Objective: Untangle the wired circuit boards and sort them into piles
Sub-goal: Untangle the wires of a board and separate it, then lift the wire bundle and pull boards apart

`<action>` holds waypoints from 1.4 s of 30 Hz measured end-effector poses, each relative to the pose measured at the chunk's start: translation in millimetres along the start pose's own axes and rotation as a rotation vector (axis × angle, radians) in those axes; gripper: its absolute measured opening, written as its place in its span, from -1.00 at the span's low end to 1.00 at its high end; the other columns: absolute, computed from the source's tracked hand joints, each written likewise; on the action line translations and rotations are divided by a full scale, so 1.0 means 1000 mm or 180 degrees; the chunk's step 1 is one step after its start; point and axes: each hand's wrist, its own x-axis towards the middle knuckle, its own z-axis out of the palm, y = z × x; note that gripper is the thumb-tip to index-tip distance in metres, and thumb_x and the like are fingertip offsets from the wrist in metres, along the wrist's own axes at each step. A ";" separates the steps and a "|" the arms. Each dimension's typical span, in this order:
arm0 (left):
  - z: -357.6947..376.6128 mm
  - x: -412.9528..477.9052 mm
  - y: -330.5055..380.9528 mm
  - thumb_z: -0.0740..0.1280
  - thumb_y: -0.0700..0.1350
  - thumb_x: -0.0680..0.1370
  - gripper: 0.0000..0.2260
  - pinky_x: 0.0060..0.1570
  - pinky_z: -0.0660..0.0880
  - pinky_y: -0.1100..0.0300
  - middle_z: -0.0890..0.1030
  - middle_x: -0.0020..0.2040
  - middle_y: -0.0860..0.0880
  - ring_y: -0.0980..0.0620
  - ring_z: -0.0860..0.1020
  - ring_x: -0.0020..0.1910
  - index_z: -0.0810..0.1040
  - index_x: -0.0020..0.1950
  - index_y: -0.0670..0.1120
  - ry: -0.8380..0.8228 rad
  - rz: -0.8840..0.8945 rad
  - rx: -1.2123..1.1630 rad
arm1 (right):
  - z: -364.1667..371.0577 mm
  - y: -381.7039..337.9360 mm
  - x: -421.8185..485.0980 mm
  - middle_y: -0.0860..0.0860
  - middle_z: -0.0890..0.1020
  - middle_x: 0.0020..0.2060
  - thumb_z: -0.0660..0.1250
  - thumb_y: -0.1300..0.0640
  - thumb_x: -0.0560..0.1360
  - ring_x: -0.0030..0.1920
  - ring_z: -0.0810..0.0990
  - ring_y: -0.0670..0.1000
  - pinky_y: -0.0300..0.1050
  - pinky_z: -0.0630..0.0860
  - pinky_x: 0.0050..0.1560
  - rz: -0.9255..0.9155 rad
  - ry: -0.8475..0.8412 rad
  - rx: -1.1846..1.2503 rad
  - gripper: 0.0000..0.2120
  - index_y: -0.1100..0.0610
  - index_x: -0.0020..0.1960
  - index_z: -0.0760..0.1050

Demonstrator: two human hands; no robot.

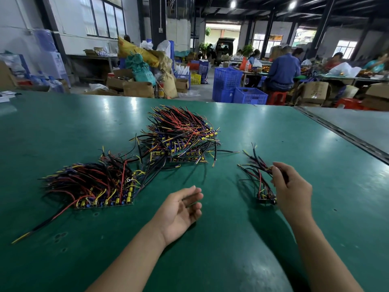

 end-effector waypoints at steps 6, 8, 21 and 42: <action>0.001 -0.004 -0.001 0.41 -0.14 0.36 -0.89 -0.31 0.45 0.20 0.61 -0.26 -0.05 0.05 0.50 -0.37 0.69 -0.24 -0.16 0.0029 -0.0004 0.0034 | 0.007 0.012 -0.001 0.15 0.68 0.03 0.30 -0.01 0.57 0.22 0.48 0.18 0.00 0.41 0.09 0.0227 -0.0738 -0.1447 -0.59 0.06 0.39 0.46; 0.002 -0.006 0.000 0.41 -0.14 0.35 -0.90 -0.33 0.45 0.21 0.61 -0.27 -0.05 0.05 0.49 -0.38 0.69 -0.25 -0.15 0.0031 -0.0008 0.0008 | 0.007 0.012 -0.003 0.08 0.66 0.11 0.30 -0.10 0.55 0.27 0.39 0.16 0.05 0.40 0.14 0.0166 -0.0781 -0.1747 -0.61 -0.01 0.33 0.52; 0.001 -0.003 -0.004 0.33 -0.18 0.52 -0.90 -0.32 0.45 0.20 0.60 -0.27 -0.05 0.06 0.49 -0.39 0.62 -0.13 -0.17 -0.0001 0.0056 0.0107 | 0.018 0.011 -0.010 0.06 0.34 0.44 0.36 -0.30 0.43 0.47 0.19 0.15 0.18 0.17 0.40 0.0173 -0.0963 -0.2066 -0.29 -0.09 0.49 0.26; -0.072 -0.043 0.026 0.38 -0.08 0.52 -0.83 -0.06 0.42 0.05 0.46 0.01 -0.01 -0.06 0.46 0.00 0.41 0.01 -0.02 0.2596 0.1936 0.4357 | 0.052 -0.038 -0.066 -0.02 0.50 -0.05 0.37 0.44 0.33 -0.43 0.43 -0.20 -0.51 0.32 -0.23 -0.0888 -0.2008 -0.0246 -0.64 0.16 0.06 0.64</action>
